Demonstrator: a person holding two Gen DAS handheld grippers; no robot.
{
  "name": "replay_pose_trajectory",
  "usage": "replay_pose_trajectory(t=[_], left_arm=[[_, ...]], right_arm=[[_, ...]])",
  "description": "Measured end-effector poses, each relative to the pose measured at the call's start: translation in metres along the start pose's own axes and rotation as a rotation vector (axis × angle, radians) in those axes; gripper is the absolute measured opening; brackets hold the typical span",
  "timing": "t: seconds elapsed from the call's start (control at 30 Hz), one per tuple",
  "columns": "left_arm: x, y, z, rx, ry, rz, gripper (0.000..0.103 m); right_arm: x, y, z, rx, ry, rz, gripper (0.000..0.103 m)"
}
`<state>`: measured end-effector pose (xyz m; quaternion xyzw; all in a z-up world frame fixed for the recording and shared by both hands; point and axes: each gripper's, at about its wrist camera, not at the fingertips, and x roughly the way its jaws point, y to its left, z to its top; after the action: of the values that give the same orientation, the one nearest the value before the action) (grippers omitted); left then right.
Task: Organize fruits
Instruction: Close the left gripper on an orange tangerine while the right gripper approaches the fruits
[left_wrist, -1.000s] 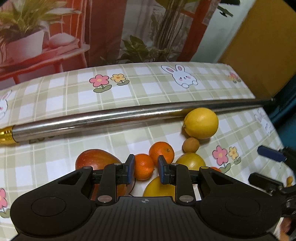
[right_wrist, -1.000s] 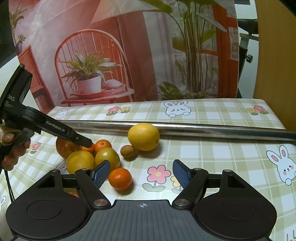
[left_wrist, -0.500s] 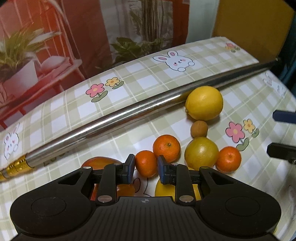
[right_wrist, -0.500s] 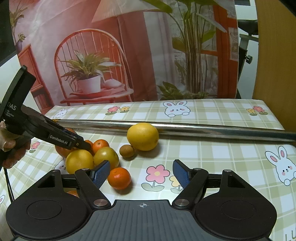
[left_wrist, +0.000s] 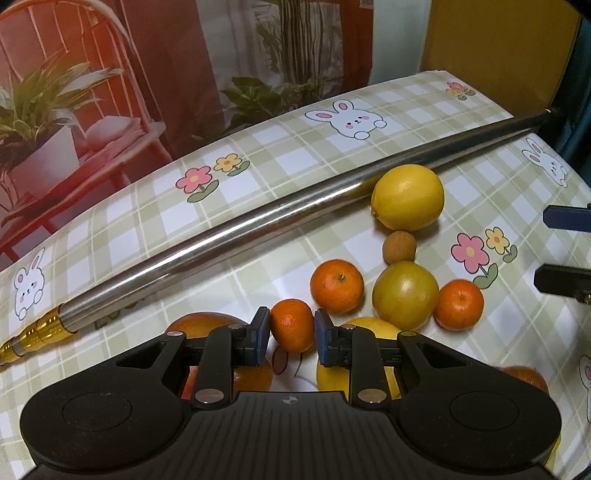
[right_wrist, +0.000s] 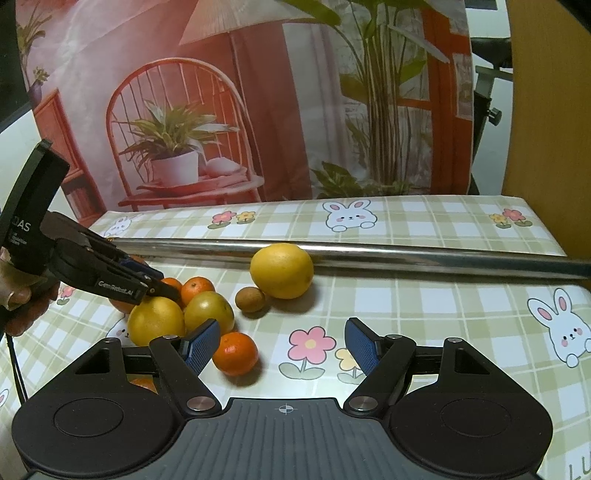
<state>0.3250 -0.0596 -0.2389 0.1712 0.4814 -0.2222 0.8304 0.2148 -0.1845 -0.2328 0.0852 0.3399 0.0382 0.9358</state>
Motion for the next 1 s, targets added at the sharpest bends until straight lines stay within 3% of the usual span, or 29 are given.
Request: replay_pose_trajectory(t=[0.23,0.43,0.73,1.0], left_arm=[[0.004,0.016,-0.008,-0.040,0.073,-0.057,0.032],[0.008,0.025,-0.009,-0.110,0.070,-0.099,0.031],[-0.012,0.043,-0.024,-0.267,-0.043,-0.181,0.028],[-0.047,0.046,-0.047,-0.314,-0.125,-0.142,0.028]], right_arm=[[0.000,-0.002,-0.001,0.005,0.000,-0.001,0.071],[0.001,-0.002,-0.001,0.010,0.000,0.000,0.071],[0.000,-0.002,-0.001,0.010,0.000,-0.001,0.071],[0.006,0.001,0.003,0.005,0.012,0.032,0.071]])
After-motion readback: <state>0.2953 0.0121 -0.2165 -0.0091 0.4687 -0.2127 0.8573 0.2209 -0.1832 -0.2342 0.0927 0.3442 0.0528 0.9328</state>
